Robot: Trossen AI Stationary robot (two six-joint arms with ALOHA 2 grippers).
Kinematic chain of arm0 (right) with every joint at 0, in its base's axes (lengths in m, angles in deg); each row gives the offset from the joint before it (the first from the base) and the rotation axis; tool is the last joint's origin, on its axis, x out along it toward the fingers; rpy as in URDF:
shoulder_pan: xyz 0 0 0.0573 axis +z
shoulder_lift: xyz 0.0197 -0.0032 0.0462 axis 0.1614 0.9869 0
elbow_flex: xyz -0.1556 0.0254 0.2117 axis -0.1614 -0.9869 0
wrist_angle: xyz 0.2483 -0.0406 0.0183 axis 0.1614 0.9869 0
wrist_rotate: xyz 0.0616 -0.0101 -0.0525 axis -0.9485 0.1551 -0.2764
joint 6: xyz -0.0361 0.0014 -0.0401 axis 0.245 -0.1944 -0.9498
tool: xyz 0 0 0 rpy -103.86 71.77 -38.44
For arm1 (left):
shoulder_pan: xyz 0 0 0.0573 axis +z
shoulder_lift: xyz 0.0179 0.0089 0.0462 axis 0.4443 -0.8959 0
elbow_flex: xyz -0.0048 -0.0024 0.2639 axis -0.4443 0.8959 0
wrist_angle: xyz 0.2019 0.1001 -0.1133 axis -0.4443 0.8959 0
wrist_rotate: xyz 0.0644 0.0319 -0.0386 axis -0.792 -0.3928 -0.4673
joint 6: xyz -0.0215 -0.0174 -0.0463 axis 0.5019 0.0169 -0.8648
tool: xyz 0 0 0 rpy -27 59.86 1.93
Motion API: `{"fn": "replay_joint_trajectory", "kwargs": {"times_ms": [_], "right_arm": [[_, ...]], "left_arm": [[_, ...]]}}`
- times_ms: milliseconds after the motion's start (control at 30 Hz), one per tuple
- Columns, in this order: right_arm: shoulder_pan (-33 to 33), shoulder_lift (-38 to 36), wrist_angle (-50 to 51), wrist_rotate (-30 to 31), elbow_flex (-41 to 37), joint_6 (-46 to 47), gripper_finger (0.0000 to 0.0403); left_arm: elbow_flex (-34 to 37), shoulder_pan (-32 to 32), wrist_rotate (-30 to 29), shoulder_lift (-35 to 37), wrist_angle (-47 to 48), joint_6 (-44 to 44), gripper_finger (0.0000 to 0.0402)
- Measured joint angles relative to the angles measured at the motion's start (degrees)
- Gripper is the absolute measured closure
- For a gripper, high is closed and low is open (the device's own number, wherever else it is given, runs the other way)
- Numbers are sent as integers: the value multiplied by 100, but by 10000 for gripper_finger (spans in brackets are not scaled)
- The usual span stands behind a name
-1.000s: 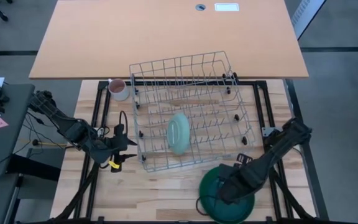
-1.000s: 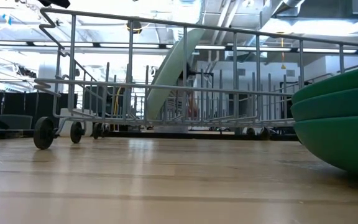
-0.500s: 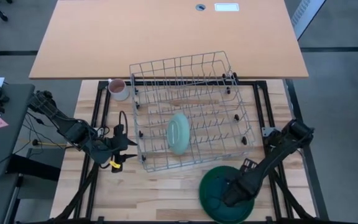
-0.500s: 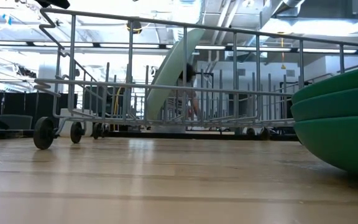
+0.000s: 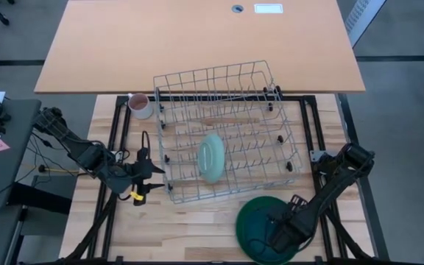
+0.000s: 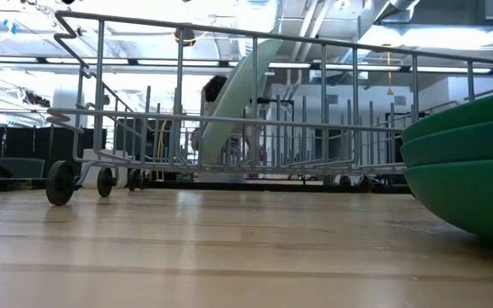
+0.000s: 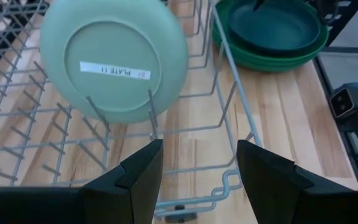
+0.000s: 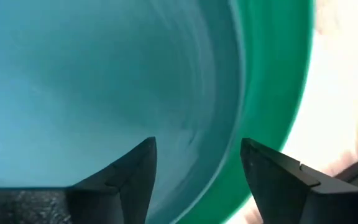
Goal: Sort dishes
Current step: Put the dark blue plate in the dish rack
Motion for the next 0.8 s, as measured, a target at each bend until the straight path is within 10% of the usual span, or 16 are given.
{"fn": "replay_joint_trajectory", "kwargs": {"times_ms": [467, 800], "right_arm": [[124, 6, -755, 123, -446, 381, 211], [111, 9, -645, 151, -449, 283, 322]], "left_arm": [[0, 0, 4, 0, -92, 65, 203], [0, 0, -12, 0, -92, 72, 203]]}}
